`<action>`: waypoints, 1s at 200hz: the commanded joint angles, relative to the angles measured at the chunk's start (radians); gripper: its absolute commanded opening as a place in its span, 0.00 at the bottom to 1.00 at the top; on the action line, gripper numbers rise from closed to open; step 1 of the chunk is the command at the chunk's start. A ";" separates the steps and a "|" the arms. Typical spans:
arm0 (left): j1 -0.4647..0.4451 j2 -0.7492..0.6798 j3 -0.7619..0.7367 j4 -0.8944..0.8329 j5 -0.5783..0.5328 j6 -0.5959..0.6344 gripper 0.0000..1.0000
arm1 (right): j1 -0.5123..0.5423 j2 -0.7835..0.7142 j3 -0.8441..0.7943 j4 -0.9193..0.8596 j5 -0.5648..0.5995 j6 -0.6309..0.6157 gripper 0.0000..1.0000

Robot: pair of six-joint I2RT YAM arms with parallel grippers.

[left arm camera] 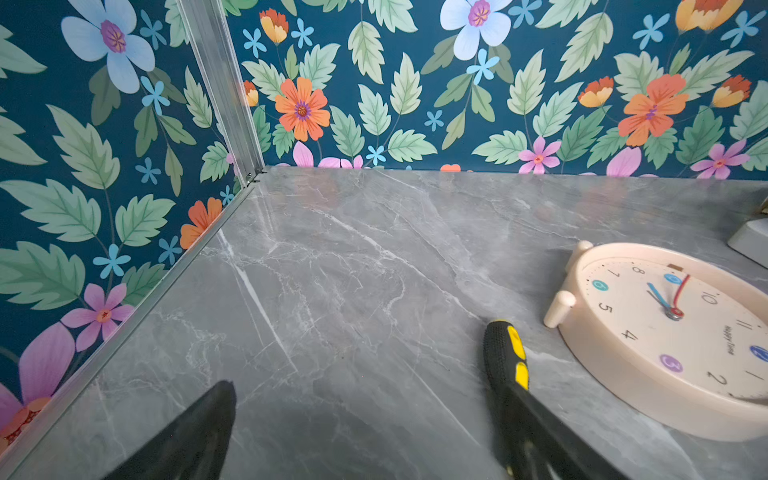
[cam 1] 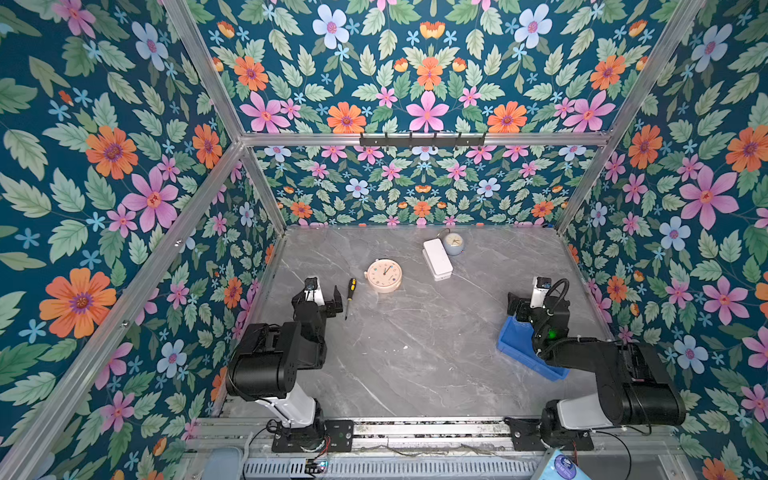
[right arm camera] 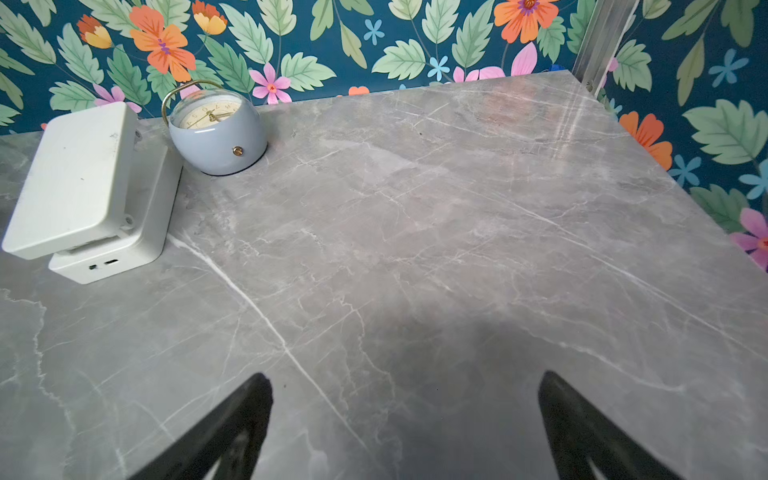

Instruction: Put the screwdriver in the bin

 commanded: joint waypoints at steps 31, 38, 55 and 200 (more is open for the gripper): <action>0.000 -0.002 0.000 0.018 -0.002 0.001 1.00 | 0.000 -0.001 0.003 0.031 0.001 0.000 0.99; 0.000 -0.001 0.000 0.018 0.000 0.001 1.00 | 0.000 0.000 0.003 0.031 0.001 -0.001 0.99; 0.000 -0.002 -0.001 0.017 0.001 0.001 1.00 | 0.001 0.000 0.003 0.031 0.001 -0.001 0.99; 0.000 -0.005 -0.005 0.025 0.004 0.003 1.00 | 0.000 -0.004 -0.003 0.041 -0.004 -0.007 0.99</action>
